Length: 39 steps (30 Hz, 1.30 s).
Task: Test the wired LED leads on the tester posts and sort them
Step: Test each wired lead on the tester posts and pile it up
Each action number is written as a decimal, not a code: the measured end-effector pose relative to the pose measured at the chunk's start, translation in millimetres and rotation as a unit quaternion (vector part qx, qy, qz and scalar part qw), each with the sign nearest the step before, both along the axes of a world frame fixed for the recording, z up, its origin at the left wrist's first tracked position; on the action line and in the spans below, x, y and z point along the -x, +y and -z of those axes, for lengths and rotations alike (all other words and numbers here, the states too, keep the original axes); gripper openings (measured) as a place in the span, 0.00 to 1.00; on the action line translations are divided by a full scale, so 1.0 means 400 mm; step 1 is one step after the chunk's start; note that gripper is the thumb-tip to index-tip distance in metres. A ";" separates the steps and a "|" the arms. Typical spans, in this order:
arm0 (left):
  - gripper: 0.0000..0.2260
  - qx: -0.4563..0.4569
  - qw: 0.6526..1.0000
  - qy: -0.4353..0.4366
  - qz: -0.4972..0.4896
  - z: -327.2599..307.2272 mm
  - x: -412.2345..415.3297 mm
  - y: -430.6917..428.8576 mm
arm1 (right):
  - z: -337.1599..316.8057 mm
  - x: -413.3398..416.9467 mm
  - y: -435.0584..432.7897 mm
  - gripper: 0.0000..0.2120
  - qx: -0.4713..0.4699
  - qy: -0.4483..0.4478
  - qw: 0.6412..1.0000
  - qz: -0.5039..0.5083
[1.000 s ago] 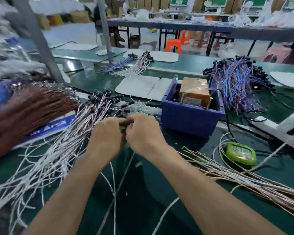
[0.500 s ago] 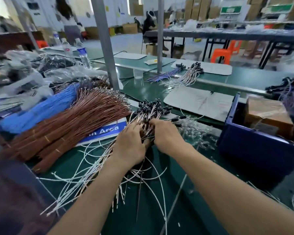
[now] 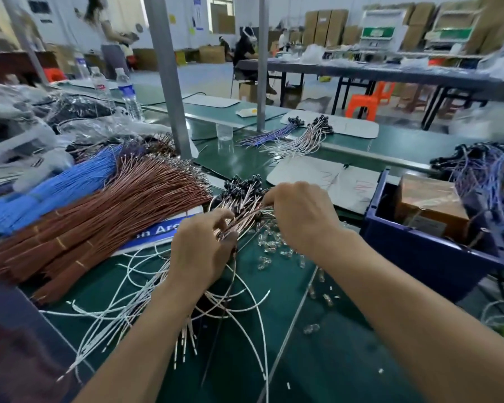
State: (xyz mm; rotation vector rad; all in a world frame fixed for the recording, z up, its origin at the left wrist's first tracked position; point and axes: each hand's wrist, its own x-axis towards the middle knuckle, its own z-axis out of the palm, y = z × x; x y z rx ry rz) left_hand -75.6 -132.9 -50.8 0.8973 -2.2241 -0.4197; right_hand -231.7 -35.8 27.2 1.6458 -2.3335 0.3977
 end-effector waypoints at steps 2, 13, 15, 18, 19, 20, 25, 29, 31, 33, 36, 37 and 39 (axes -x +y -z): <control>0.13 -0.050 0.998 0.028 -0.005 -0.027 -0.013 0.011 | -0.007 0.006 0.011 0.21 -0.024 -0.048 0.999 0.000; 0.20 -0.037 0.990 -0.126 -0.045 -0.093 -0.047 0.028 | 0.065 0.012 0.052 0.16 -0.046 -0.173 0.983 0.038; 0.27 0.015 0.988 -0.155 0.010 -0.089 -0.022 0.058 | 0.079 0.005 0.059 0.17 -0.043 -0.165 0.984 0.047; 0.28 -0.009 0.995 -0.079 0.056 -0.078 0.025 0.094 | 0.071 -0.011 0.059 0.15 -0.003 -0.139 0.989 0.041; 0.26 -0.032 0.997 -0.049 0.060 -0.074 0.035 0.099 | 0.058 -0.013 0.061 0.14 0.019 -0.147 0.988 0.035; 0.21 -0.048 0.997 -0.023 0.062 -0.072 0.041 0.101 | 0.043 -0.014 0.065 0.13 0.043 -0.164 0.985 0.028; 0.06 -0.178 0.974 0.113 0.087 -0.089 0.014 0.073 | -0.031 -0.004 0.159 0.13 0.149 -0.150 0.977 0.007; 0.06 -0.336 0.915 0.157 0.155 -0.152 -0.049 0.059 | -0.037 0.029 0.304 0.10 0.170 -0.116 0.977 0.063; 0.09 -0.338 0.915 0.119 0.183 -0.183 -0.076 0.060 | -0.021 0.039 0.390 0.09 0.191 -0.134 0.968 0.087; 0.07 -0.318 0.922 0.073 0.210 -0.209 -0.085 0.070 | 0.004 0.041 0.480 0.09 0.226 -0.122 0.961 0.106; 0.04 -0.278 0.932 0.033 0.229 -0.234 -0.061 0.088 | 0.045 0.068 0.622 0.07 0.241 -0.107 0.945 0.196; 0.05 -0.263 0.936 0.024 0.231 -0.236 -0.048 0.091 | 0.060 0.087 0.672 0.08 0.234 -0.114 0.937 0.233; 0.05 -0.261 0.936 0.011 0.237 -0.233 -0.021 0.101 | 0.107 0.141 0.778 0.08 0.195 -0.104 0.934 0.281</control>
